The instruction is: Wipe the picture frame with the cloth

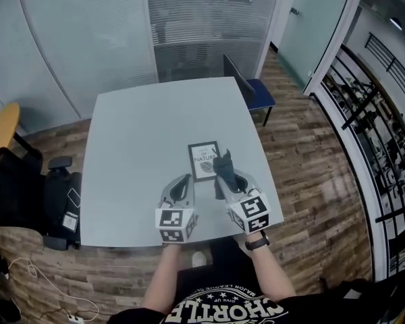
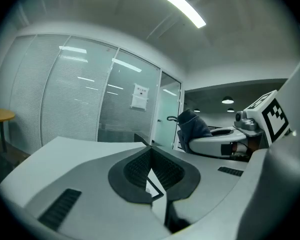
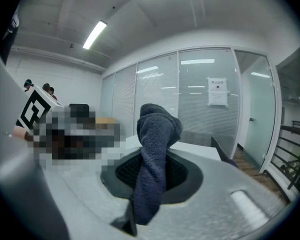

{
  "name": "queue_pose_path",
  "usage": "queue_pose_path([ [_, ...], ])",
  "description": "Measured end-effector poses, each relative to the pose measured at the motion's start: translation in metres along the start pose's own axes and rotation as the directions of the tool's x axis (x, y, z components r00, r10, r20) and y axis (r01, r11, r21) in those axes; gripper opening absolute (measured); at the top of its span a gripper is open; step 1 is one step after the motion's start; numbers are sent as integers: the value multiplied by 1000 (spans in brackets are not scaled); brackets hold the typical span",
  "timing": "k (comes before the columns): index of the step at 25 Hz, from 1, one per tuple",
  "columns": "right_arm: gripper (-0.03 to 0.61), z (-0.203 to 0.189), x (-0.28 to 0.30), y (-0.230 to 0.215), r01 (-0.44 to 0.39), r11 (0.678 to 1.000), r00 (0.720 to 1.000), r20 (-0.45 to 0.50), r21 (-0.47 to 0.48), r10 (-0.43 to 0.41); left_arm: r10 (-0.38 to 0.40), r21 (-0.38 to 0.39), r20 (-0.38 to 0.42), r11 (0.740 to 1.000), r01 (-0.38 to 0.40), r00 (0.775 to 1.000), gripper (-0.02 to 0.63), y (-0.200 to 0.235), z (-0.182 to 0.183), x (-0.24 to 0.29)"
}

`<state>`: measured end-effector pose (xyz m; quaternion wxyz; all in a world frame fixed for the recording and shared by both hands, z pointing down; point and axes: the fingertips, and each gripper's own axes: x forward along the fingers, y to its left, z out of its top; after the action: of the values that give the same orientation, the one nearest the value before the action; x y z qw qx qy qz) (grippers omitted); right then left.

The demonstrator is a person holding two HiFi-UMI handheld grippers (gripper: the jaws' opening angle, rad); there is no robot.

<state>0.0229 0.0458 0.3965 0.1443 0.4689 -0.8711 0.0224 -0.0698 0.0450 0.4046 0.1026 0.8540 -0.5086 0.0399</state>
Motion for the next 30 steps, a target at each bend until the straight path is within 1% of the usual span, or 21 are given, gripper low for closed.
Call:
queue_pose_path([
  [2, 67, -8, 15, -13, -11, 1000, 1000, -15, -25, 11, 5, -21, -45, 1000, -6, 999, -5, 7, -16, 17],
  [4, 67, -19, 33, -30, -11, 1000, 999, -44, -28, 10, 8, -39, -83, 999, -12, 997, -5, 17, -34, 36],
  [6, 67, -34, 55, -47, -34, 999, 996, -85, 5, 34, 10, -64, -129, 998, -19, 992, -5, 28, -54, 56],
  [8, 67, -49, 78, -57, -75, 997, 988, -136, 37, 79, 4, -102, -186, 995, -23, 983, -5, 38, -76, 73],
  [10, 69, -65, 101, -66, -115, 993, 971, -208, 33, 120, -13, -134, -237, 991, -19, 972, -5, 43, -96, 90],
  [13, 69, -92, 132, -82, -149, 989, 941, -306, 4, 143, -30, -158, -306, 987, -19, 952, -5, 46, -124, 112],
  [16, 71, -117, 158, -95, -184, 983, 915, -366, -9, 168, -40, -184, -373, 982, -31, 927, -5, 48, -154, 131],
  [18, 71, -131, 176, -101, -240, 969, 896, -397, -52, 200, -43, -192, -413, 981, -41, 910, -3, 50, -173, 141],
  [21, 71, -144, 206, -106, -345, 925, 855, -460, -156, 241, -56, -217, -461, 975, -52, 886, -5, 54, -194, 156],
  [23, 69, -152, 227, -108, -407, 882, 829, -502, -236, 248, -63, -235, -492, 970, -63, 868, -5, 57, -209, 164],
  [25, 69, -164, 247, -104, -484, 820, 793, -549, -305, 264, -69, -245, -522, 967, -72, 850, -5, 58, -224, 168],
  [27, 69, -175, 265, -99, -560, 747, 752, -599, -357, 277, -70, -249, -550, 965, -83, 832, -5, 58, -239, 171],
  [30, 69, -192, 286, -86, -648, 655, 690, -663, -389, 290, -68, -257, -580, 961, -103, 811, -5, 61, -255, 172],
])
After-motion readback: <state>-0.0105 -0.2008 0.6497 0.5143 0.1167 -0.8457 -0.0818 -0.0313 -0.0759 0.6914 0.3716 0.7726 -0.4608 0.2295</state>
